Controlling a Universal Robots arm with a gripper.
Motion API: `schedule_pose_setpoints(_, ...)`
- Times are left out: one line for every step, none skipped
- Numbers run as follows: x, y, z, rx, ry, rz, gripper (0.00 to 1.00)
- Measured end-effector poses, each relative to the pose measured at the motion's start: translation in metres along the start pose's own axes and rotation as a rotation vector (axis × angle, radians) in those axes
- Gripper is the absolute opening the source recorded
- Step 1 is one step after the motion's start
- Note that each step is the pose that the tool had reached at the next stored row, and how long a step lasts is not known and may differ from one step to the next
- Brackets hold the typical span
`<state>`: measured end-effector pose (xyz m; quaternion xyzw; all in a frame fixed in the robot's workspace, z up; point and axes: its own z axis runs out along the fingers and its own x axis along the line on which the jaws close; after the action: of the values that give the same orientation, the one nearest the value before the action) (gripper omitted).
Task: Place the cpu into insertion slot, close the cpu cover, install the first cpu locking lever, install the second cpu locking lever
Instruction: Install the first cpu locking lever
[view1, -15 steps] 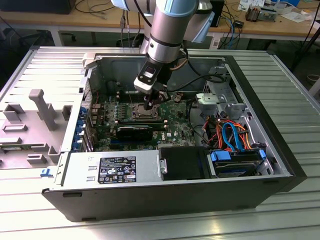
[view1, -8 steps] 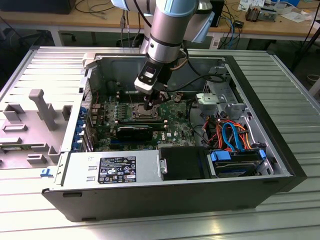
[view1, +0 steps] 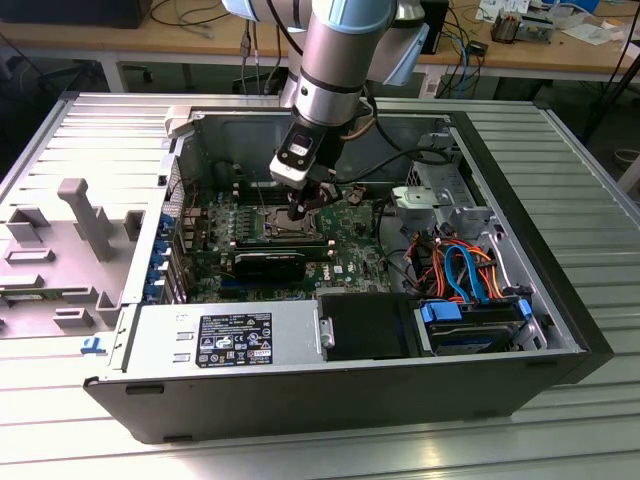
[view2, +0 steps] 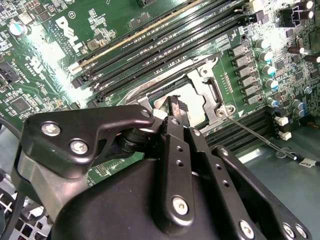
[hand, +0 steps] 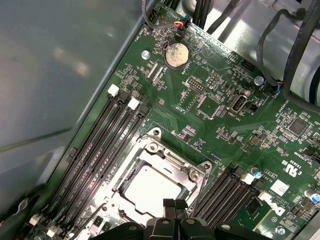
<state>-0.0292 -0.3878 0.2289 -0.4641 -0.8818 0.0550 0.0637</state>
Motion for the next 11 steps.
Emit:
schedule_pose_setpoints(0.0, 0.0, 0.0, 0.0001, -0.0003, -0.002, 0.11)
schedule_pose_setpoints(0.0, 0.0, 0.0, 0.0003, -0.0005, -0.003, 0.11)
schedule_pose_setpoints(0.0, 0.0, 0.0, 0.0003, -0.0007, -0.004, 0.11)
schedule_pose_setpoints(0.0, 0.0, 0.0, 0.0004, -0.0009, -0.006, 0.11)
schedule_pose_setpoints(0.0, 0.0, 0.0, 0.0005, -0.0012, -0.007, 0.11)
schedule_pose_setpoints(0.0, 0.0, 0.0, 0.0006, -0.0015, -0.009, 0.11)
schedule_pose_setpoints(0.0, 0.0, 0.0, 0.0008, -0.0018, -0.011, 0.11)
schedule_pose_setpoints(0.0, 0.0, 0.0, 0.0008, -0.0021, -0.013, 0.11)
schedule_pose_setpoints(0.0, 0.0, 0.0, 0.001, -0.0023, -0.015, 0.11)
schedule_pose_setpoints(0.0, 0.0, 0.0, 0.001, -0.0025, -0.016, 0.11)
schedule_pose_setpoints(0.0, 0.0, 0.0, 0.0012, -0.0029, -0.018, 0.11)
